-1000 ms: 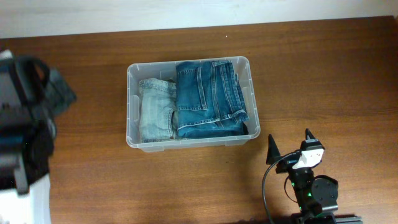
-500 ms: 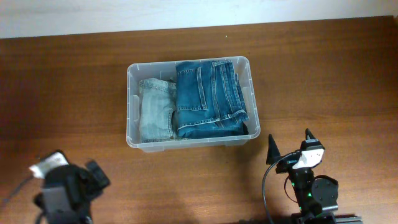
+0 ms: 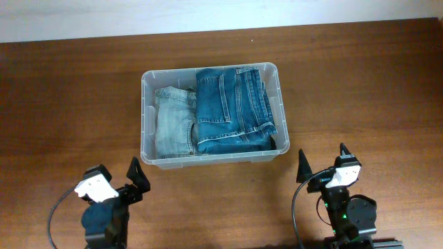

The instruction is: Pack container

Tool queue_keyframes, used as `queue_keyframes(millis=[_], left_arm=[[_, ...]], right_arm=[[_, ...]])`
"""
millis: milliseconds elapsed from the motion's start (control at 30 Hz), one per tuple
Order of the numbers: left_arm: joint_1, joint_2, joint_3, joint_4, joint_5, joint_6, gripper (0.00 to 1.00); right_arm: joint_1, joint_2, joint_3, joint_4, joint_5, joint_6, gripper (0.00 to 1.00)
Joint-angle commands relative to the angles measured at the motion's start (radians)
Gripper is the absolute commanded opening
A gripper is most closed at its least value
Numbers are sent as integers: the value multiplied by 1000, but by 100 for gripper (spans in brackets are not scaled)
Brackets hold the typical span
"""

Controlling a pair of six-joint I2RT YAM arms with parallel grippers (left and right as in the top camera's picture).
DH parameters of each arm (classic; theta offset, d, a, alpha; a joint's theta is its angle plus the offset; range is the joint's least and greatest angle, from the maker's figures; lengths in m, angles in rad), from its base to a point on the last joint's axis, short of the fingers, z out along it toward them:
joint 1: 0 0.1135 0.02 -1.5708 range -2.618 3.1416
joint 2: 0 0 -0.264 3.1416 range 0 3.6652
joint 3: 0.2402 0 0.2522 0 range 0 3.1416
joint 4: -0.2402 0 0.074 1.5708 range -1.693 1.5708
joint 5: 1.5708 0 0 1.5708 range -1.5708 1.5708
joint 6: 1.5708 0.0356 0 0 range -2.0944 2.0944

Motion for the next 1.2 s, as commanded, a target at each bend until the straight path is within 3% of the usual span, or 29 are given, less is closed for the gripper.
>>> queue_keyframes(millis=[0, 700, 1167], left_arm=[[0, -59, -65, 76, 42, 9, 99], [-65, -206, -108, 59, 42, 459, 99], [-65, -206, -108, 60, 32, 478, 99]], right_arm=[[-7, -8, -7, -3, 9, 5, 99], [-7, -8, -7, -3, 9, 5, 98], [-7, -8, -7, -3, 9, 5, 98]])
